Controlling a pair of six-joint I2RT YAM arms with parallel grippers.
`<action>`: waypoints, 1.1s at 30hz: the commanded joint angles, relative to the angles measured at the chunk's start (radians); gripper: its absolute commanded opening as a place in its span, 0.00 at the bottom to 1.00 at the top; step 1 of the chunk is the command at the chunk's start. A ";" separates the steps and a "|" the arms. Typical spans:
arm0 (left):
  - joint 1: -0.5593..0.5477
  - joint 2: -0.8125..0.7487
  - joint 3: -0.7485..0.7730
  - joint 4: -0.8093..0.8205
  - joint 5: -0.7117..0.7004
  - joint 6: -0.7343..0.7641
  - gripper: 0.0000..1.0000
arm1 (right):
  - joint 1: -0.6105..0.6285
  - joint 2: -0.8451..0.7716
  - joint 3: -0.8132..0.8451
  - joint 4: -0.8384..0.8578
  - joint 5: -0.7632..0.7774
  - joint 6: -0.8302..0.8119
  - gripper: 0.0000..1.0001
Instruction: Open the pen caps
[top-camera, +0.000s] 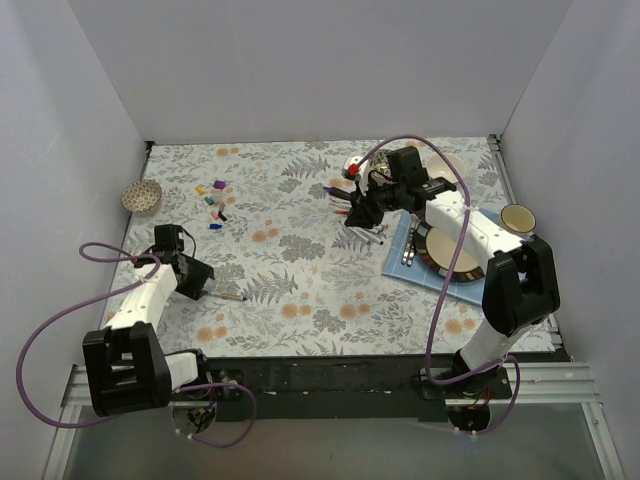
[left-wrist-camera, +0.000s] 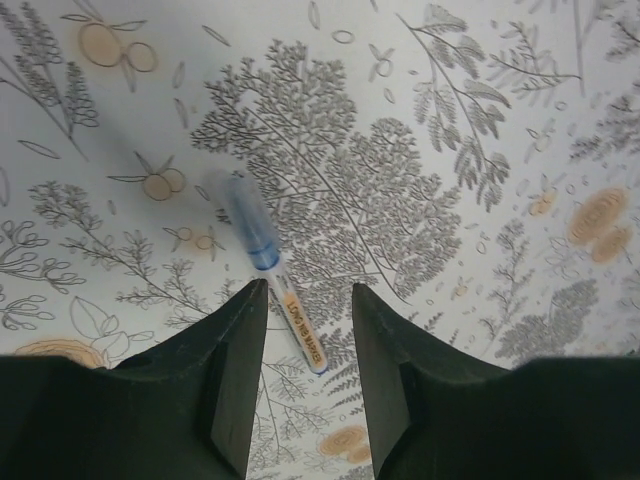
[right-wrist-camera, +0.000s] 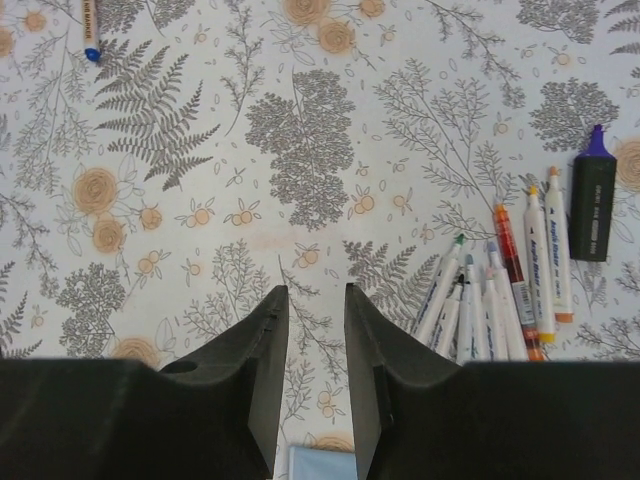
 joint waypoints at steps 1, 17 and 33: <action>-0.003 0.042 0.045 -0.088 -0.138 -0.029 0.40 | 0.014 -0.017 -0.013 0.030 -0.062 0.018 0.36; -0.003 0.283 0.121 -0.079 -0.167 -0.020 0.12 | 0.018 -0.081 -0.052 0.068 -0.086 0.043 0.36; -0.127 -0.080 -0.121 0.777 0.661 0.143 0.00 | 0.078 -0.037 -0.196 0.272 -0.417 0.170 0.55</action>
